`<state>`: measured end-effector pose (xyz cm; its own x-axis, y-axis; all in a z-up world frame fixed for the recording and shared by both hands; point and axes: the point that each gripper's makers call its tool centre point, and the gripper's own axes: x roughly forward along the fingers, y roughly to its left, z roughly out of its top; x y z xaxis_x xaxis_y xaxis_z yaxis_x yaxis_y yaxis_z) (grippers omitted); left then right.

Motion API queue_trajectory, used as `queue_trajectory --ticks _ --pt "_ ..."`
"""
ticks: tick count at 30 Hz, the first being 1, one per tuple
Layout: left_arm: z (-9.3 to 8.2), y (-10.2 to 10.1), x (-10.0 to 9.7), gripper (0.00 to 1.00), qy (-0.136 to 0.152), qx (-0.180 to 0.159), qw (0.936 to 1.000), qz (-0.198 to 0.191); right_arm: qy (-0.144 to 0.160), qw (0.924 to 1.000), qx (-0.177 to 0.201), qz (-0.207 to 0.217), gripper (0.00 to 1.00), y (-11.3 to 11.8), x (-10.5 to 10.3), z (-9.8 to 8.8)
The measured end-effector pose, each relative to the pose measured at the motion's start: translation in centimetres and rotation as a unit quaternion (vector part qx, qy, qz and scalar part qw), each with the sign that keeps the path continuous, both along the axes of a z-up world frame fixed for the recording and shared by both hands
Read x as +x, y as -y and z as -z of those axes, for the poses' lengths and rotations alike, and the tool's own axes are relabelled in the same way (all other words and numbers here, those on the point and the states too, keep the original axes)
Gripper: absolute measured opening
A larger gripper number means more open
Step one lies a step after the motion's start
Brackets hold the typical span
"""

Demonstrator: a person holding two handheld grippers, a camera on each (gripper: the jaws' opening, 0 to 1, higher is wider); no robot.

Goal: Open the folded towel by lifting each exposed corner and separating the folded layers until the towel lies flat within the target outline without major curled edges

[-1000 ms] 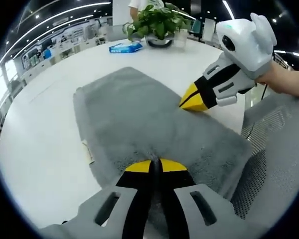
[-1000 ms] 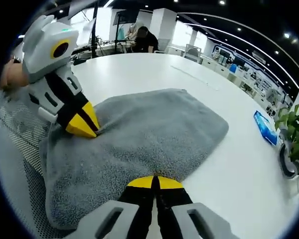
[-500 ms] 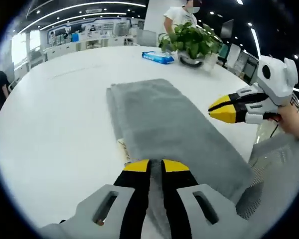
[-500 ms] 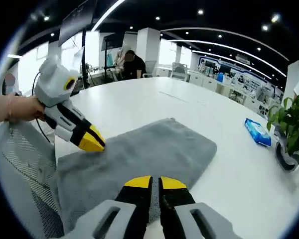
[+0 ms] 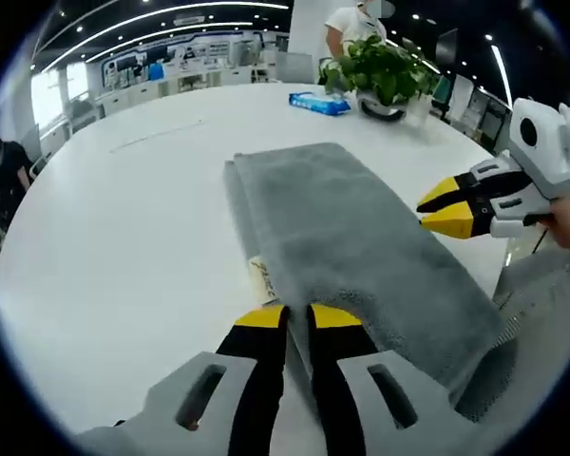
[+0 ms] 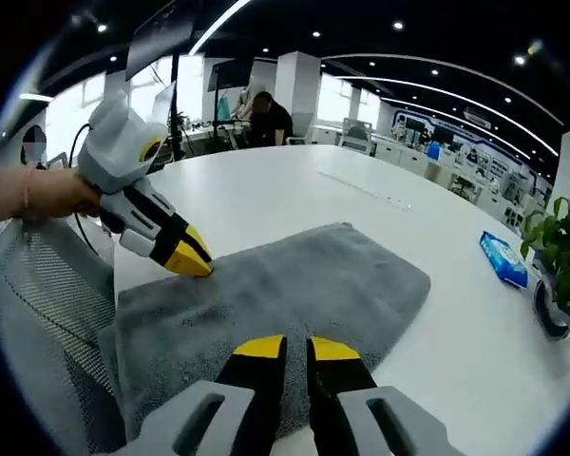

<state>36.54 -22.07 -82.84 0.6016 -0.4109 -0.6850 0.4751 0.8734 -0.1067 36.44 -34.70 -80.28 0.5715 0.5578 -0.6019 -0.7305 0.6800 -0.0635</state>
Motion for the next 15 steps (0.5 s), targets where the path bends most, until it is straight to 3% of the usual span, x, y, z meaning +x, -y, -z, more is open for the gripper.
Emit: queue_trajectory --ticks 4,7,10,13,15 --pt "-2.2 0.6 0.6 0.04 0.069 0.031 0.9967 0.027 -0.012 0.9996 0.025 0.011 0.05 0.0 0.0 -0.3" --pt "-3.0 2.1 0.7 0.04 0.11 0.055 0.9894 0.076 -0.02 0.999 0.035 0.018 0.05 0.1 0.2 -0.2" --pt "-3.7 4.4 0.2 0.04 0.153 0.079 0.9759 0.135 -0.037 0.9963 0.072 0.028 0.05 -0.4 0.2 -0.6" --pt "-3.9 6.1 -0.4 0.04 0.178 0.094 0.9636 0.176 -0.051 0.9948 0.082 0.034 0.05 -0.4 0.0 -0.3" --pt "-3.5 7.7 -1.2 0.04 0.193 0.117 0.9478 0.225 -0.053 0.9947 0.081 0.034 0.05 -0.4 0.0 -0.2"
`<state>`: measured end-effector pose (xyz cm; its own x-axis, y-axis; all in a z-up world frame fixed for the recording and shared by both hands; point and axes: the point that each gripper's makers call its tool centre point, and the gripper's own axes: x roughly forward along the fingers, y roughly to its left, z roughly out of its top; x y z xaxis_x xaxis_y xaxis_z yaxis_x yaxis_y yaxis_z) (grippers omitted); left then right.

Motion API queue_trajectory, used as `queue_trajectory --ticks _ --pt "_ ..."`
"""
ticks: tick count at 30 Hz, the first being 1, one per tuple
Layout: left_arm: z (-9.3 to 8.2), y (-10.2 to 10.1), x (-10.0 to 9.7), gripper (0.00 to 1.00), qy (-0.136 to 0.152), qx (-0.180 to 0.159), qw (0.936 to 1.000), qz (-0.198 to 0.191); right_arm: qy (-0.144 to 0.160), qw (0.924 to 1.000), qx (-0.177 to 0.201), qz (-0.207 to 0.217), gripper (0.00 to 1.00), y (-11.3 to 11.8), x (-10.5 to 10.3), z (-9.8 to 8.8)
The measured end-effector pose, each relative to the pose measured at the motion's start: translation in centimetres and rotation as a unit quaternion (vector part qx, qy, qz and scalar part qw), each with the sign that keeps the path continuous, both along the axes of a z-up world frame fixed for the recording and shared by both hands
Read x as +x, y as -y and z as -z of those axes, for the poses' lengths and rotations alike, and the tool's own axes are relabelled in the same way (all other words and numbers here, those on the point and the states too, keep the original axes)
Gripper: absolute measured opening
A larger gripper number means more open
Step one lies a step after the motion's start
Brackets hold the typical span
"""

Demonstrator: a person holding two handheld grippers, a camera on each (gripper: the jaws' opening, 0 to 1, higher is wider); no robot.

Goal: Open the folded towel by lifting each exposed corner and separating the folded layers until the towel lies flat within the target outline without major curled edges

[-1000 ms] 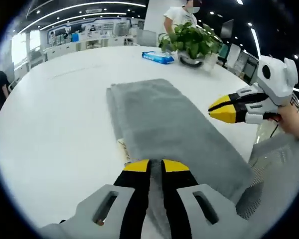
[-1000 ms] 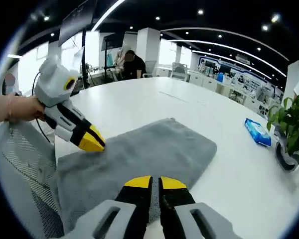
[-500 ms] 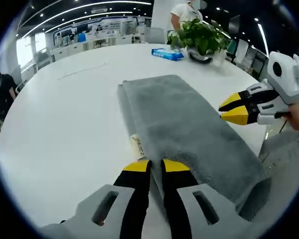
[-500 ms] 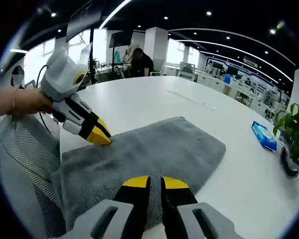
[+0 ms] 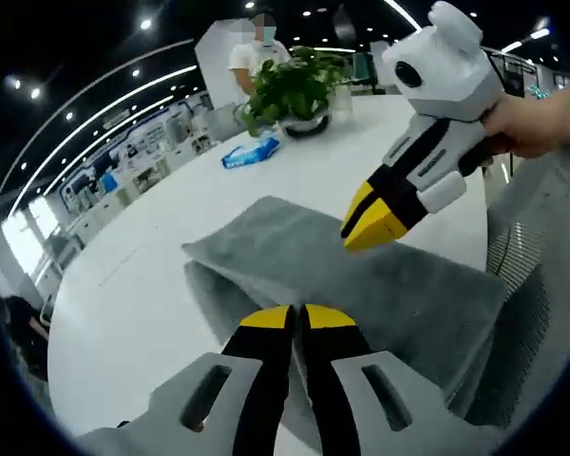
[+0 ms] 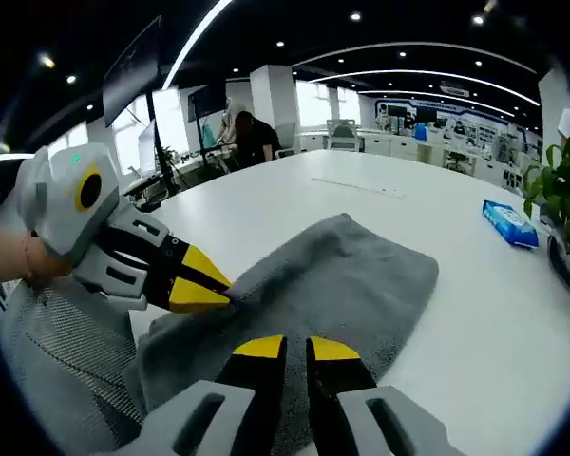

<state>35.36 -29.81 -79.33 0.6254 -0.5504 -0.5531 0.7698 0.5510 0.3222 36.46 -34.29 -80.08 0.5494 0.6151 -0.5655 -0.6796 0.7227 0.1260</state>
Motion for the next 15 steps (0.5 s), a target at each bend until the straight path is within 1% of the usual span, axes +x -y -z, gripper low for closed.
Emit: queue_trajectory --ticks 2,3,4,5,6,7,9,10,12,14,15 --pt "0.9 0.9 -0.7 0.04 0.013 0.037 0.9986 0.035 -0.009 0.9999 0.007 0.002 0.06 -0.1 0.0 0.2" --pt "1.5 1.2 -1.1 0.04 0.01 0.053 0.9973 0.049 -0.012 0.9999 0.012 0.002 0.06 -0.2 -0.1 0.2" --pt "1.9 1.5 -1.4 0.04 0.015 0.066 0.9958 0.062 -0.022 0.9995 0.024 0.005 0.06 -0.5 -0.2 0.2" --pt "2.4 1.8 -1.8 0.04 0.022 0.09 0.9923 0.083 -0.031 0.999 0.032 0.007 0.06 -0.6 -0.3 0.4" --pt "2.7 2.2 -2.2 0.04 0.027 0.101 0.9897 0.099 -0.037 0.9986 0.038 0.009 0.06 -0.8 -0.4 0.5" --pt "2.9 2.6 -2.6 0.05 0.038 0.112 0.9859 0.118 -0.038 0.9985 0.039 0.008 0.06 -0.8 -0.3 0.5" --pt "3.3 3.1 -3.1 0.06 0.052 0.134 0.9791 0.144 -0.043 0.9979 0.047 0.011 0.06 -1.0 -0.3 0.7" --pt "3.5 3.2 -3.2 0.06 0.051 0.135 0.9787 0.146 -0.051 0.9972 0.052 0.014 0.06 -1.1 -0.4 0.8" --pt "3.6 3.3 -3.3 0.05 0.061 0.15 0.9745 0.156 -0.089 0.9921 0.083 0.032 0.06 -1.4 -0.7 1.3" --pt "3.6 3.3 -3.3 0.05 0.061 0.15 0.9746 0.155 -0.124 0.9849 0.109 0.051 0.07 -1.4 -1.0 1.9" --pt "3.6 3.3 -3.3 0.05 0.062 0.151 0.9742 0.156 -0.136 0.982 0.117 0.057 0.08 -1.4 -1.1 2.0"
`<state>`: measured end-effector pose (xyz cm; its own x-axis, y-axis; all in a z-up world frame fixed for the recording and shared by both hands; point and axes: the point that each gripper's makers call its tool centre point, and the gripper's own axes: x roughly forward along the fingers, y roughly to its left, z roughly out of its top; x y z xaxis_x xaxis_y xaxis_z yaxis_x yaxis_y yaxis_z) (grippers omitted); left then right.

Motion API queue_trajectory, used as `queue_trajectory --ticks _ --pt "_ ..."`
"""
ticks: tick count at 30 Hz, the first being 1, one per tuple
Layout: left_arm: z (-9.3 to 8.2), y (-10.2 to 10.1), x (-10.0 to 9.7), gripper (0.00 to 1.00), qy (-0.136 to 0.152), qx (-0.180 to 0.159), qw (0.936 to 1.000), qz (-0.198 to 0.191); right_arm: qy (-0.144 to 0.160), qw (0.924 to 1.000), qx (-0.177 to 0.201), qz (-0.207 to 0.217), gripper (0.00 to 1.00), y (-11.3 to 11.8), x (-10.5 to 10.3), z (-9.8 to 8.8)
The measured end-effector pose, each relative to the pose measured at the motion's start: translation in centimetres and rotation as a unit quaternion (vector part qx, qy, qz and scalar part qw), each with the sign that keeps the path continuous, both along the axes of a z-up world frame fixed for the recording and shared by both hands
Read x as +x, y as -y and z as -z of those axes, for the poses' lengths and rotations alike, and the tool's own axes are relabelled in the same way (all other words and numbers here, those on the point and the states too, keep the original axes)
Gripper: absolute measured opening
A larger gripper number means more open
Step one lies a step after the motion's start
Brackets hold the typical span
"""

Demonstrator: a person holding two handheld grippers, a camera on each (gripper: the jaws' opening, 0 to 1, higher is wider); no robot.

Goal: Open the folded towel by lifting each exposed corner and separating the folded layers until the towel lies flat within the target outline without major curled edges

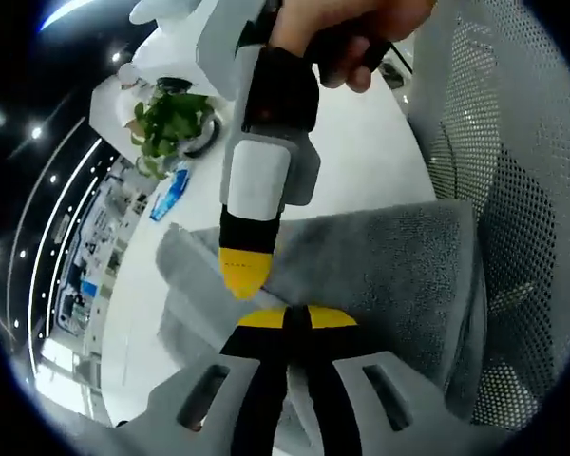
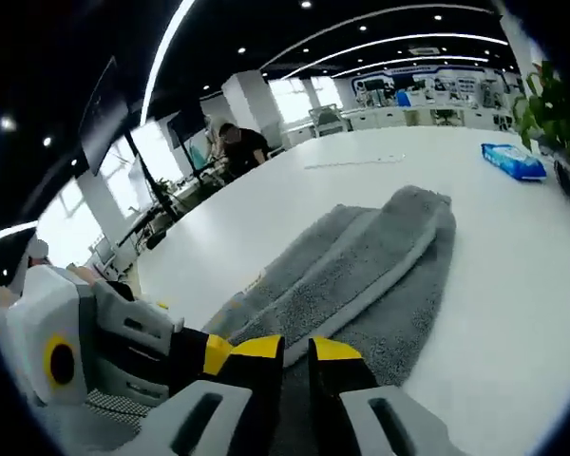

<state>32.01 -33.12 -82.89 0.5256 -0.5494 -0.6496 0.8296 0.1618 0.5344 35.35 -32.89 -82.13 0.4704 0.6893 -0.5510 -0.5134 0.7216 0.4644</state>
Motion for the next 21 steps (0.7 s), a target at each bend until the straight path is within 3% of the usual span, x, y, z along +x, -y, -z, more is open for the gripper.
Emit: queue_trajectory --ticks 4,6,8,10,16,18,20,21 --pt "0.0 0.0 -0.1 0.05 0.007 0.006 0.9999 0.008 -0.06 0.9966 0.037 0.044 0.11 0.4 -0.2 1.1" --pt "0.1 0.1 -0.3 0.04 0.015 0.014 0.9996 0.018 -0.093 0.9886 0.084 0.084 0.1 0.4 0.0 0.8" --pt "0.2 0.2 -0.4 0.04 0.026 0.025 0.9989 0.03 -0.133 0.9745 0.129 0.127 0.09 0.5 0.2 0.9" --pt "0.3 0.3 -0.6 0.04 0.031 0.03 0.9984 0.038 -0.156 0.9643 0.161 0.141 0.08 0.2 0.3 1.0" --pt "0.1 0.2 -0.4 0.04 0.031 0.027 0.9985 0.038 -0.152 0.9674 0.154 0.133 0.0 -0.1 0.9 2.1" --pt "-0.3 0.0 -0.3 0.05 0.027 0.019 0.9989 0.034 -0.159 0.9634 0.166 0.138 0.0 0.0 0.8 1.9" --pt "-1.7 0.0 0.2 0.06 0.021 -0.022 0.9995 0.002 -0.159 0.9637 0.166 0.136 0.0 -0.1 0.7 1.8" --pt "-3.1 0.1 0.8 0.06 0.032 -0.053 0.9981 -0.008 -0.159 0.9646 0.163 0.133 0.0 -0.1 0.7 1.8"
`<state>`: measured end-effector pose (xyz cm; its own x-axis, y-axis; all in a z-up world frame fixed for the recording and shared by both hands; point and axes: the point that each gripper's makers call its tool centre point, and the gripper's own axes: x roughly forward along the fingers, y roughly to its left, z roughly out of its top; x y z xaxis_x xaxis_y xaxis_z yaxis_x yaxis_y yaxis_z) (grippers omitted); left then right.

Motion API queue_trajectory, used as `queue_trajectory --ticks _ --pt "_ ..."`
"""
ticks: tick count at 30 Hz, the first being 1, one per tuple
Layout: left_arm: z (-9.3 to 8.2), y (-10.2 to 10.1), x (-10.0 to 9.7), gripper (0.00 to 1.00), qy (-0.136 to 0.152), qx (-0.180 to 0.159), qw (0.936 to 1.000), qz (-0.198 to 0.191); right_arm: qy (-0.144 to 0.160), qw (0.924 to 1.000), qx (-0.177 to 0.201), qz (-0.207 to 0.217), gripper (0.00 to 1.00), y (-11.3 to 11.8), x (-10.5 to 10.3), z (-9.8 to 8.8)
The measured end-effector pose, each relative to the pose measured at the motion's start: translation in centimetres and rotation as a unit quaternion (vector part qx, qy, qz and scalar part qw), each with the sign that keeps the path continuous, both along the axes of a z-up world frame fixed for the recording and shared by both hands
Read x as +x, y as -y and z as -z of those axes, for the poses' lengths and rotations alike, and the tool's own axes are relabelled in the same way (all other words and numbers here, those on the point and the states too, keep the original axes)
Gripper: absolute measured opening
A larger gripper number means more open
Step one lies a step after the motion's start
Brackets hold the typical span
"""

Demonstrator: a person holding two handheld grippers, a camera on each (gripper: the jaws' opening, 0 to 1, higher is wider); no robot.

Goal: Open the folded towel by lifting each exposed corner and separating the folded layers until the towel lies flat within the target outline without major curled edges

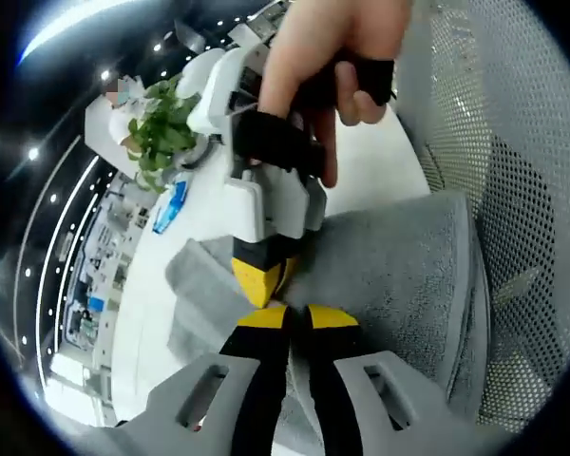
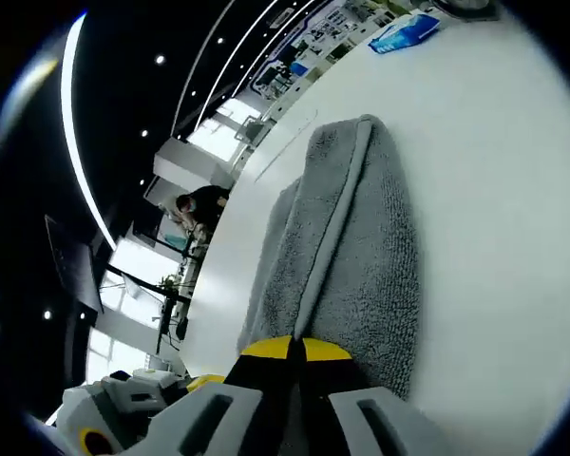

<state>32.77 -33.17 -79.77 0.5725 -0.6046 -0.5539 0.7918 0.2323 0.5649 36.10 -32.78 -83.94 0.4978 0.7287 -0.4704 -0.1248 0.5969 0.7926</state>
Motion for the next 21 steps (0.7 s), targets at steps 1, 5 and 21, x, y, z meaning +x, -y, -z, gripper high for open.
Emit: queue_trajectory --ticks 1,5,21 --pt "-0.9 -0.2 0.6 0.05 0.007 -0.02 0.9996 -0.016 0.005 1.0 -0.006 -0.003 0.0 0.0 0.0 0.0" --pt "-1.6 -3.2 3.4 0.06 -0.02 -0.067 0.9903 -0.12 0.009 0.9998 -0.016 -0.008 0.0 0.1 -0.1 0.0" --pt "4.4 -8.6 4.1 0.01 -0.183 -0.08 0.9425 -0.268 0.046 0.9927 -0.093 -0.06 0.0 1.3 -0.1 -0.1"
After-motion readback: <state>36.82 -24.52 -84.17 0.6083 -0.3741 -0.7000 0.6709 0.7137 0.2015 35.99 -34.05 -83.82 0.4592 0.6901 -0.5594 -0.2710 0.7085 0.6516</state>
